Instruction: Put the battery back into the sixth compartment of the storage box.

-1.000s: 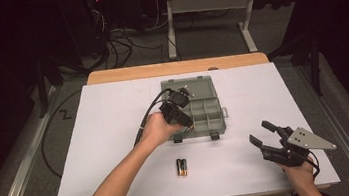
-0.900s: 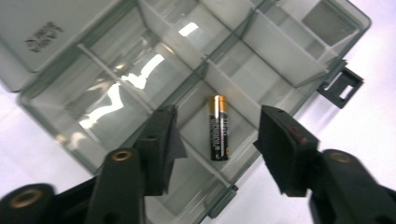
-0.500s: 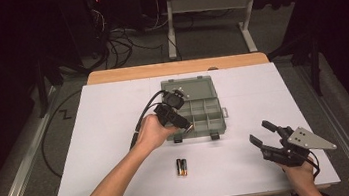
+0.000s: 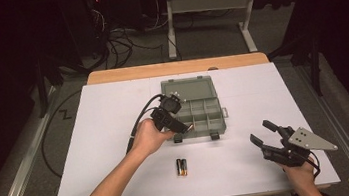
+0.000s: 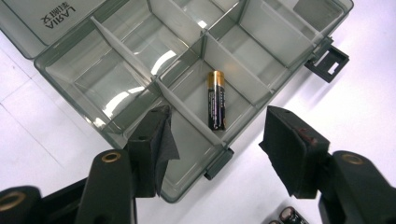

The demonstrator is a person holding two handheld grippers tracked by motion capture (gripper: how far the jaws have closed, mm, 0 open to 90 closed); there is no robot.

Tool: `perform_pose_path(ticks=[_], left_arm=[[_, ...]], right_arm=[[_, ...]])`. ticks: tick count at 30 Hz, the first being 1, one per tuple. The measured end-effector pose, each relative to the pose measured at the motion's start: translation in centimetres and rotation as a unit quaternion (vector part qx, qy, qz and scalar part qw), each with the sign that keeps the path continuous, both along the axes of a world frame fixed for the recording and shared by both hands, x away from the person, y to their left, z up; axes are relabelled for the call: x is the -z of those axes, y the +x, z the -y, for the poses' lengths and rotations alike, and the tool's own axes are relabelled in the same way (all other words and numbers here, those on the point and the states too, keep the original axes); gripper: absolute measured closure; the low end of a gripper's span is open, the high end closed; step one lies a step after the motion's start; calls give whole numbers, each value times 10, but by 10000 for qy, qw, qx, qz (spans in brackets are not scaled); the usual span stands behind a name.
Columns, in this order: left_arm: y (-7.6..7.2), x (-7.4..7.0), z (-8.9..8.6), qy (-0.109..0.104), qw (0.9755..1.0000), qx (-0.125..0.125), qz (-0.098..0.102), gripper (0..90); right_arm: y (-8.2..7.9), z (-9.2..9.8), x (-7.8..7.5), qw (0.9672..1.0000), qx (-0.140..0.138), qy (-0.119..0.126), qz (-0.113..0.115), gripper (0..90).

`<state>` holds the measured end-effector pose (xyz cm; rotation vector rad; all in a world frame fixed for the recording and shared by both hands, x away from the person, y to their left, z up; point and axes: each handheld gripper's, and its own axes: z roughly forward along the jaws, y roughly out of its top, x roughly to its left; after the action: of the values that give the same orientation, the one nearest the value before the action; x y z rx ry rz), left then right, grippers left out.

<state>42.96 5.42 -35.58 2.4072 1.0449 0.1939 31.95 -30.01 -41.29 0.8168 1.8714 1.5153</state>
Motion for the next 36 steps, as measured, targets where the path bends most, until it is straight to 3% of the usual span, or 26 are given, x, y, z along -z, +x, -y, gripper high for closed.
perform_pose_path(ticks=[17, 36], left_arm=[[-10, 1, -12, -52, 10000, -48, 20, 414], [-32, 7, -32, -163, 9997, -127, 115, 415]], right_arm=[[0, 0, 0, 10000, -2, -10, -18, 349], [1, 0, 0, 10000, 1, -10, -21, 351]])
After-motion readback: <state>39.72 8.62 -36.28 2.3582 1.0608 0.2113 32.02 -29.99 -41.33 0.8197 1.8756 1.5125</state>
